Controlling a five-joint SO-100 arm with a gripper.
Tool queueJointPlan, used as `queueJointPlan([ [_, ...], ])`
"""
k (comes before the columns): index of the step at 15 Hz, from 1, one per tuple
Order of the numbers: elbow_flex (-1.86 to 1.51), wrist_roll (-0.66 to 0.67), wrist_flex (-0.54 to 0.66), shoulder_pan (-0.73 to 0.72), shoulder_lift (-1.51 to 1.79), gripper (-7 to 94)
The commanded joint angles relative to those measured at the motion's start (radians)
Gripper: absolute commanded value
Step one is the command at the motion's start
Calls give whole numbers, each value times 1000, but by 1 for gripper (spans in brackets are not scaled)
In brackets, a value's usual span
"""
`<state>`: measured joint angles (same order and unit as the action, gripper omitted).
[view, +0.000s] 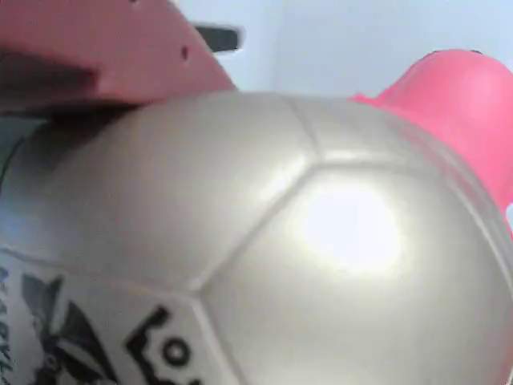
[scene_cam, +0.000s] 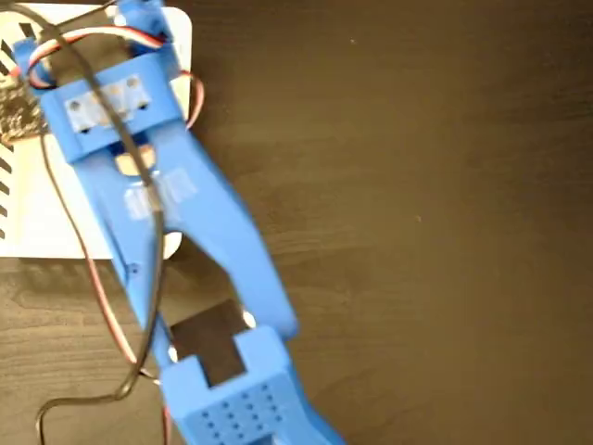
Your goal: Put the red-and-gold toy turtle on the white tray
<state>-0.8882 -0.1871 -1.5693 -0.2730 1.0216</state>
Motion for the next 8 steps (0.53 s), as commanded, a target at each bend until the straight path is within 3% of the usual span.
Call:
queueJointPlan([
  [1, 55, -20, 14, -52, 15, 0],
  [8, 75, -43, 31, -74, -21, 0],
])
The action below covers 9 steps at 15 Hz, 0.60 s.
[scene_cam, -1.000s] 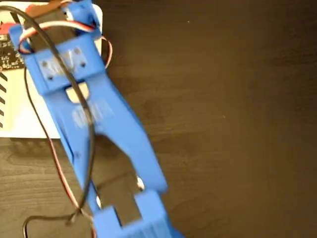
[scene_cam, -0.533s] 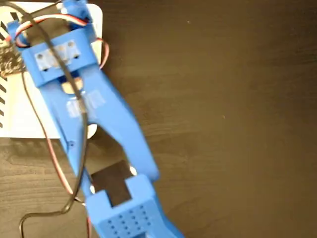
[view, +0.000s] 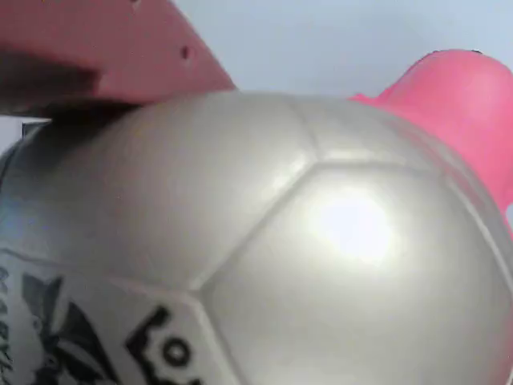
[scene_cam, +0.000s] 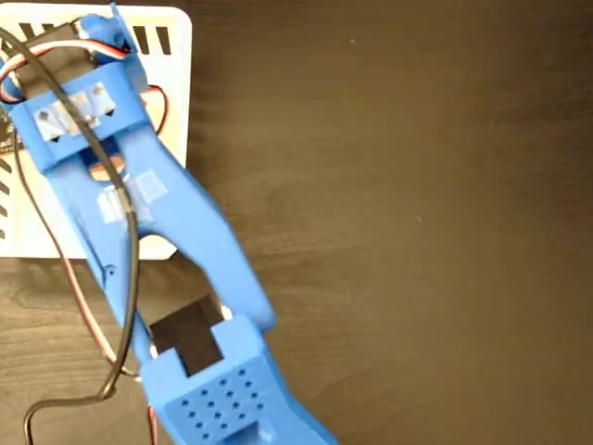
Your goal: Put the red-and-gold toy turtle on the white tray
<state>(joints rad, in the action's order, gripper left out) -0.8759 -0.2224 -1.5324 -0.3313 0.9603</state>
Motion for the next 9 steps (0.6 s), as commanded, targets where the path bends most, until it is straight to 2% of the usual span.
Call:
queueJointPlan([
  [1, 63, -5, -6, -12, 38, 0],
  [2, 63, 3, -12, -12, 37, 4],
  [3, 63, 6, -20, -12, 35, 22],
  [4, 63, 8, -26, -12, 35, 35],
  [5, 63, 11, -31, -12, 35, 45],
  [7, 58, 20, -43, -12, 35, 54],
  [9, 55, 21, -46, -12, 38, 56],
])
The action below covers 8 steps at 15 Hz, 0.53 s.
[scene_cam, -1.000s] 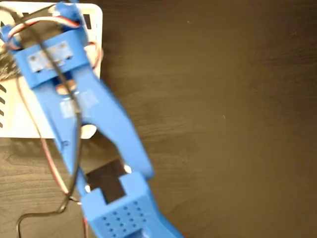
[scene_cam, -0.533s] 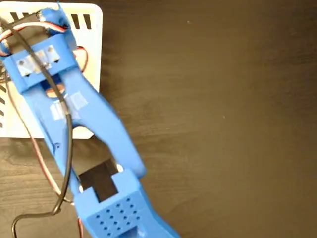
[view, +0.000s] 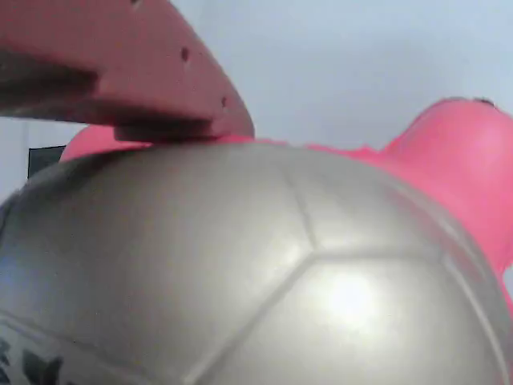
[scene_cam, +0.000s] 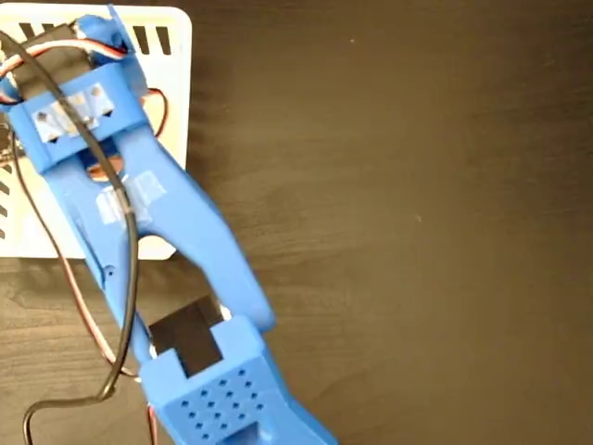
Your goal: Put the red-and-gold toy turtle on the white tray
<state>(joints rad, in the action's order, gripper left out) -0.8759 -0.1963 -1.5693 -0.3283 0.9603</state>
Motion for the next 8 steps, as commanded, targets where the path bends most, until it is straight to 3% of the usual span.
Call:
queueJointPlan([
  [1, 51, -3, -9, -15, 40, 56],
  [8, 11, -11, -5, -23, 55, 65],
])
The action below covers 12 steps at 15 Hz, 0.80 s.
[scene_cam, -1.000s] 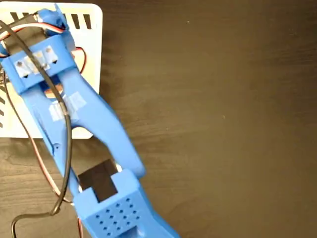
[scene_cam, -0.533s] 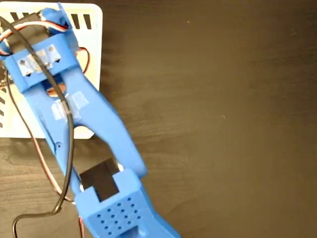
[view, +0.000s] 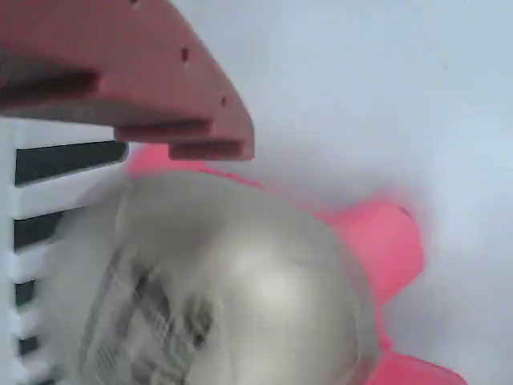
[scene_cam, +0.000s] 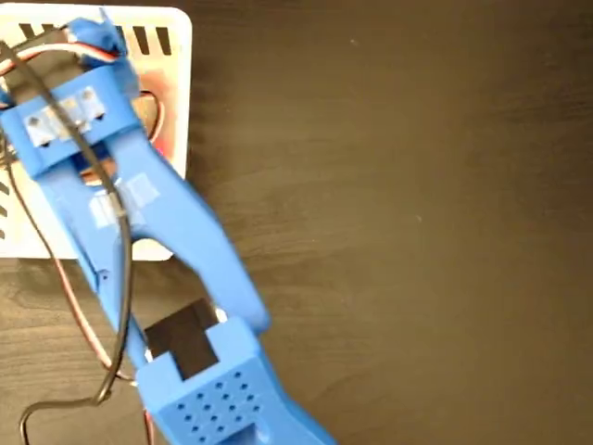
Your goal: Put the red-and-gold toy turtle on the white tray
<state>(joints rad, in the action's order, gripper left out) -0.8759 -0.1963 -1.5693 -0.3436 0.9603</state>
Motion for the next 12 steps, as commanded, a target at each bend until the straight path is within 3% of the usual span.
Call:
queueJointPlan([
  [1, -9, -11, 5, -8, 67, 65],
  [4, -37, -2, 14, -8, 129, 63],
  [5, -38, 3, 12, -8, 163, 55],
  [6, -46, 8, 12, -6, 204, 41],
  [7, -60, 9, 12, -6, 253, 17],
  [8, -77, 9, 12, -8, 307, 0],
  [10, -172, 25, 46, -3, 454, 0],
  [12, -408, 29, 230, 60, 693, 0],
])
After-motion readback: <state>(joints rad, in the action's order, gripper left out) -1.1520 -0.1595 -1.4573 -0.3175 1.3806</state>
